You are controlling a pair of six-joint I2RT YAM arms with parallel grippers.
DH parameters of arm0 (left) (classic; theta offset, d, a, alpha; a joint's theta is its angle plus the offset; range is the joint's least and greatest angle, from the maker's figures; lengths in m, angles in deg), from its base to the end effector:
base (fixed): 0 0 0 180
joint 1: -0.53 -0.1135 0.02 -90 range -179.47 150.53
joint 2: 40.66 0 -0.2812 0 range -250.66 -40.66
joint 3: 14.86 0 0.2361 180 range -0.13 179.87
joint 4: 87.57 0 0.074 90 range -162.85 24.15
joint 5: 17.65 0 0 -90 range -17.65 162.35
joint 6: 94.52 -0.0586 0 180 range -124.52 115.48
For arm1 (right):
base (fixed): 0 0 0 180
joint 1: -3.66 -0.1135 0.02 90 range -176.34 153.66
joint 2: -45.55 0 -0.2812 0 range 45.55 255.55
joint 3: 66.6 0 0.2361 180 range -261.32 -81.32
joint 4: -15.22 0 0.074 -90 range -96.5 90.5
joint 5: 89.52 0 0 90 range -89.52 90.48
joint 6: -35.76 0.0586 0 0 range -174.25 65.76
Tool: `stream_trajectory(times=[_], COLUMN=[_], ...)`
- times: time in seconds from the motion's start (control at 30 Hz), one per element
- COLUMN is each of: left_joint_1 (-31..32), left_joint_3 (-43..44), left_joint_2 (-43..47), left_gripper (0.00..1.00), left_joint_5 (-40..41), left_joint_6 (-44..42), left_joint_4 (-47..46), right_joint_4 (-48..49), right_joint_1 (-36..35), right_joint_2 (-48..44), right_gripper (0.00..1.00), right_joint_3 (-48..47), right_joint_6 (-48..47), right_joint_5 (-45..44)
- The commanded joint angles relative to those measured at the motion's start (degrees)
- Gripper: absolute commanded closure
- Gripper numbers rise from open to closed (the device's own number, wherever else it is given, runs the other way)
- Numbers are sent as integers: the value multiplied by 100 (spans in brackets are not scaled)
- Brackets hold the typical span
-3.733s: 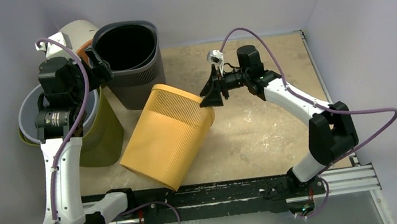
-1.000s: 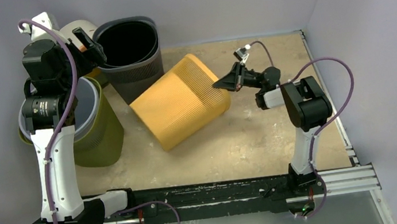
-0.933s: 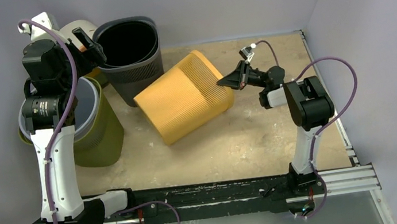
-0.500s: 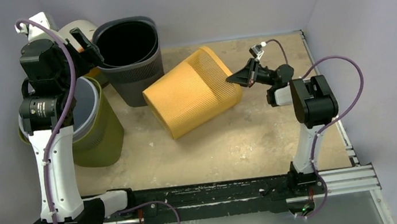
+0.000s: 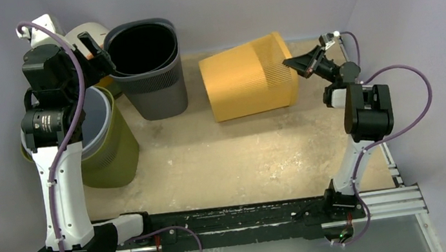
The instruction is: Turn the large container upside down
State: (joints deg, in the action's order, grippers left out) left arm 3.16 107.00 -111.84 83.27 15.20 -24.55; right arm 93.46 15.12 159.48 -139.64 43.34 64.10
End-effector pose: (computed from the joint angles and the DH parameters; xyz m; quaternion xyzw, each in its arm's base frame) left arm 0.2077 0.0016 0.5342 -0.1742 0.7580 -0.0482 0.6267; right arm 0.3947 -0.0264 0.2767 0.0327 0.6034 0.6908 0.3969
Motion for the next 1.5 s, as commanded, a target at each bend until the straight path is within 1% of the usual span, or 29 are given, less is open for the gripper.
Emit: stream_trajectory(times=[0.0, 0.17, 0.37, 0.47, 0.63, 0.8, 0.9, 1.1, 1.23, 1.37, 1.47], left_joint_1=[-35, -35, -30, -35, -35, -35, -35, -35, -35, -35, -35], left_joint_3=[73, 160, 390, 449, 467, 508, 507, 459, 404, 271, 137], left_joint_2=[78, 18, -45, -60, -53, -70, -60, -52, -58, -54, -25], left_gripper=[17, 17, 17, 17, 17, 17, 17, 17, 17, 17, 17], left_joint_5=[-21, -90, -61, -73, -45, -58, -43, -15, -21, -83, -138], left_joint_6=[-68, -49, -72, -76, -92, -75, -91, -114, -108, -54, 8], left_joint_4=[-231, -218, -144, -96, -72, -66, -37, -28, -42, -123, -221], right_joint_4=[2344, 2355, 2349, 2350, 2362, 2358, 2358, 2360, 2349, 2345, 2347], right_joint_1=[24, -161, -631, -779, -804, -729, -505, 70, 427, 731, 905], right_joint_2=[-211, -162, 431, 819, 1348, 1615, 1662, 1823, 1858, 1811, 1960], right_gripper=[100, 100, 100, 100, 100, 100, 100, 100, 100, 100, 100], right_joint_3=[-535, -1244, -2194, -2361, -2358, -2201, -1923, -1116, -739, -577, -516], right_joint_6=[348, 611, 812, 890, 1085, 1207, 1245, 1211, 898, 627, 605], right_joint_5=[-1083, -2060, -2795, -3161, -3351, -3350, -3252, -2816, -2420, -1994, -1864])
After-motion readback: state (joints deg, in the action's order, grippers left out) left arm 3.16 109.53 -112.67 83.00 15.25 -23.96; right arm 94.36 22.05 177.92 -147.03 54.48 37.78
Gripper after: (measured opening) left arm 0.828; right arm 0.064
